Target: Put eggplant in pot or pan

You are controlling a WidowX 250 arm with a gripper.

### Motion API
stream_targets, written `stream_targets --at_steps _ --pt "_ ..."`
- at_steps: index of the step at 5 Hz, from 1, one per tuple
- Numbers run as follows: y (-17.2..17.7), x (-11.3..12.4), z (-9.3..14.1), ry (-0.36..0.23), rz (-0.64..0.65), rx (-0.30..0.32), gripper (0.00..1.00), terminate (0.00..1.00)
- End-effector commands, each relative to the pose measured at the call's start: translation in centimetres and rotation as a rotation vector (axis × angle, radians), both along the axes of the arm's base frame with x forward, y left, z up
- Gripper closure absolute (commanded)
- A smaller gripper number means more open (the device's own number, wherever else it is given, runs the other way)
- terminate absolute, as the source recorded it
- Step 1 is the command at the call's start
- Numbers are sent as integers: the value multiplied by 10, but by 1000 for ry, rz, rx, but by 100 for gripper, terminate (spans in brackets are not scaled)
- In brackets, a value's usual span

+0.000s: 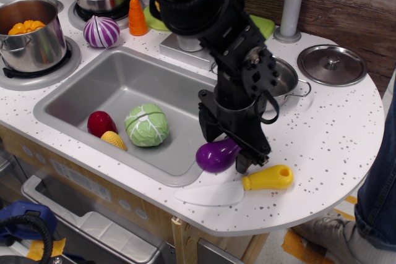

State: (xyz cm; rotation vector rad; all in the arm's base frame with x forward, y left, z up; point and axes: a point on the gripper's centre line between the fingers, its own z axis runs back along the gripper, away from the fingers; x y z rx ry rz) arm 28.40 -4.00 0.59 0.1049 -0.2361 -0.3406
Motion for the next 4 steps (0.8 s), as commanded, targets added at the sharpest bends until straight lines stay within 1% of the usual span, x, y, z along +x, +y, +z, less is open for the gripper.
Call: stream_targets --at_steps 1,2,3,4 --pt "6 4 -2 -40 15 -23 0 0" --pt "8 6 -6 -42 25 -45 100 0" --pt "9 9 3 -35 18 -35 100 0" --pt "11 16 29 -22 8 4 100 0"
